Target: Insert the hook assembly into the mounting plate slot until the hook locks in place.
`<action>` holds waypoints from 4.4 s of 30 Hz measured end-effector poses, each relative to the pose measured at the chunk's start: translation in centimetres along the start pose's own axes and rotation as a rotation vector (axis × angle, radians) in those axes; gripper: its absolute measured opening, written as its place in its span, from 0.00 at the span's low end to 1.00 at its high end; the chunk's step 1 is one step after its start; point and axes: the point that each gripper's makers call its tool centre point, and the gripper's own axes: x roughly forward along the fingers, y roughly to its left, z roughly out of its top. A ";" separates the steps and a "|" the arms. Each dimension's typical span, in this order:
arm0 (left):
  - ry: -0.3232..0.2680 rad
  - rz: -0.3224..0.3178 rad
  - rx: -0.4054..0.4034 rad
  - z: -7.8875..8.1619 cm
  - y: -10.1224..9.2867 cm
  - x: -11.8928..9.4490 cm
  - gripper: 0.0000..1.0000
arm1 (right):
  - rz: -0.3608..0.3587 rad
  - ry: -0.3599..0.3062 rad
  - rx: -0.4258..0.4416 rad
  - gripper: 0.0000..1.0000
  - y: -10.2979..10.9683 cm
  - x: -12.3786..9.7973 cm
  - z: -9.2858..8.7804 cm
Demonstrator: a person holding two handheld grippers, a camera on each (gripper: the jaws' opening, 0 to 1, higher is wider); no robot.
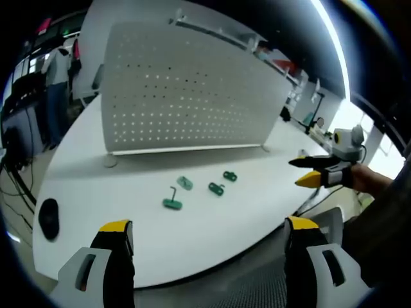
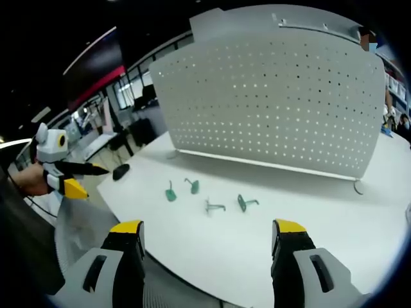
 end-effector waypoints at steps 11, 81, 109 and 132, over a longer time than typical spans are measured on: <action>0.006 0.001 0.003 0.0 0.0 0.0 0.99 | -0.013 -0.012 -0.004 0.81 -0.3 0.0 0.1; 0.048 0.036 0.014 -1.2 1.6 -0.1 0.99 | 0.201 0.103 -0.104 0.60 2.9 5.8 1.2; 0.082 -0.003 0.017 -1.9 0.2 0.5 0.96 | 0.477 0.423 -0.385 0.28 11.5 21.4 -1.0; 0.088 0.035 -0.030 -2.9 2.0 -0.2 0.96 | 0.447 0.651 -0.551 0.04 11.3 25.4 -2.9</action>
